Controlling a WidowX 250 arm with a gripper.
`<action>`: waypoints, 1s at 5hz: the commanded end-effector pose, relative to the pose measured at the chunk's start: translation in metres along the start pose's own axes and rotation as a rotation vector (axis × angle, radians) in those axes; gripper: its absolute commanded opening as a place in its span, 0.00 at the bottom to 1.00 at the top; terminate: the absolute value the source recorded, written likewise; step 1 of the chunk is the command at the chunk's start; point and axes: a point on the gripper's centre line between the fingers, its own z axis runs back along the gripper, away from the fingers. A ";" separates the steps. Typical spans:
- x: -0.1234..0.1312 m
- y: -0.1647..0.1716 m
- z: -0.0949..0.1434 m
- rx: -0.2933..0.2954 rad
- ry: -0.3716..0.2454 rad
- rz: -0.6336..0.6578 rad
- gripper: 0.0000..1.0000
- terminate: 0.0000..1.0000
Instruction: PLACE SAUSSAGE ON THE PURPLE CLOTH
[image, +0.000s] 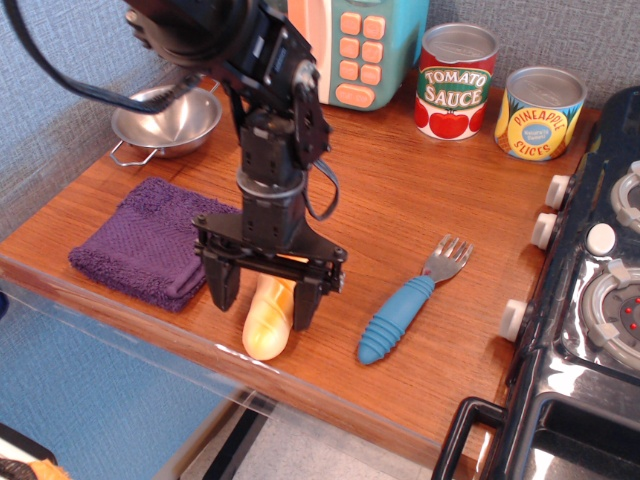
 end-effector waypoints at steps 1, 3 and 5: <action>0.009 0.002 -0.006 0.027 -0.016 -0.001 1.00 0.00; 0.016 0.003 0.008 0.000 -0.051 -0.043 0.00 0.00; 0.029 0.011 0.056 -0.095 -0.211 -0.152 0.00 0.00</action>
